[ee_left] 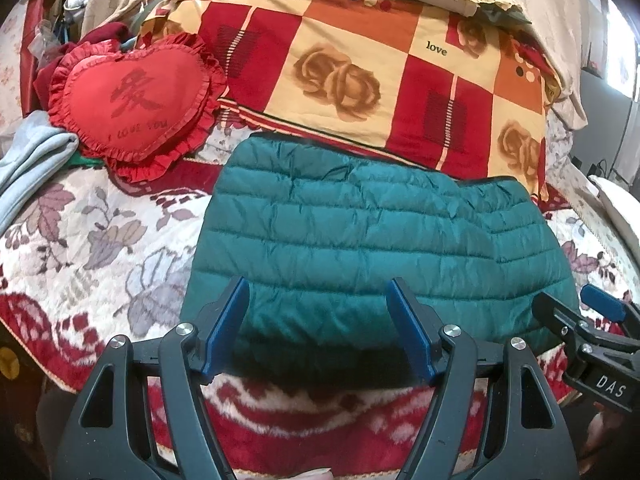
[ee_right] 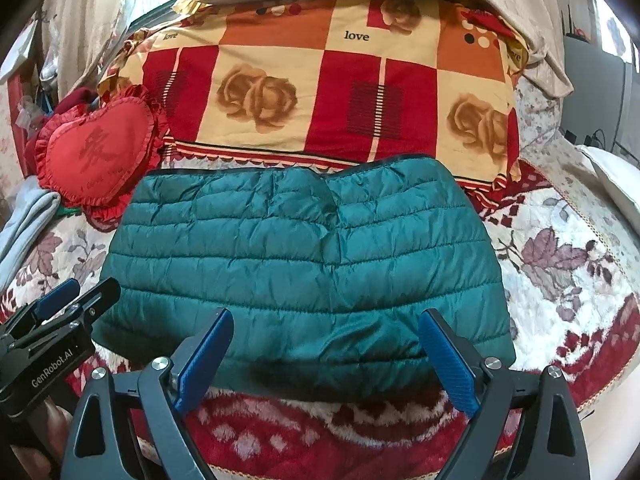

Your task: Fold large clothes

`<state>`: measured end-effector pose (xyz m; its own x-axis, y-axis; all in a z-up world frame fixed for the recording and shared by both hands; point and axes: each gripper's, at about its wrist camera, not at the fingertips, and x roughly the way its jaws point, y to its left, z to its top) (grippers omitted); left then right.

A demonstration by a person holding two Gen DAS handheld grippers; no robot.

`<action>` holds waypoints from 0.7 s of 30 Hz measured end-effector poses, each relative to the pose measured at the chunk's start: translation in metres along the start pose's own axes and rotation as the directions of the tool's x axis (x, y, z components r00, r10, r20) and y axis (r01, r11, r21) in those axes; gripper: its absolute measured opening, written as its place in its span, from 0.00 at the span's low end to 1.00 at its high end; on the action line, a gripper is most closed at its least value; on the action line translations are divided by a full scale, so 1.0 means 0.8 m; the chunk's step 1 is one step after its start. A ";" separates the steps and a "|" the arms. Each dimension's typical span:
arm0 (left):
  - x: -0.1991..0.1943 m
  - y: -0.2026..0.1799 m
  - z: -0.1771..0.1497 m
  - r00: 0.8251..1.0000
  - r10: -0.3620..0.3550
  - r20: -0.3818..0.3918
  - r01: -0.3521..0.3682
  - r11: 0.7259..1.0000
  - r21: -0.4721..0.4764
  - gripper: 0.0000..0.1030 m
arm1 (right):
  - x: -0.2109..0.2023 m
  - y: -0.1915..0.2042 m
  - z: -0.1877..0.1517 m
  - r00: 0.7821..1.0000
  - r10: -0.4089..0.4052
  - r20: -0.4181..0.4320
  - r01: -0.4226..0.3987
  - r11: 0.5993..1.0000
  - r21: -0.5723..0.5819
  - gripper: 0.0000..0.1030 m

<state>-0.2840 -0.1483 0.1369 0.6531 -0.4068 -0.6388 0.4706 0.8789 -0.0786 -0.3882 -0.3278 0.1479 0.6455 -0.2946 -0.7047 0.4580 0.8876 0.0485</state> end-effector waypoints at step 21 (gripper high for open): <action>0.047 -0.019 0.027 0.999 0.041 0.007 -0.041 0.998 0.046 0.70 | 0.045 -0.017 0.027 0.999 0.005 -0.032 -0.004 1.000 0.027 0.90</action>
<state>-0.2541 -0.1823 0.1308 0.6759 -0.3723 -0.6361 0.4699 0.8825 -0.0172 -0.3579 -0.3579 0.1373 0.6274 -0.2788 -0.7271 0.4721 0.8787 0.0704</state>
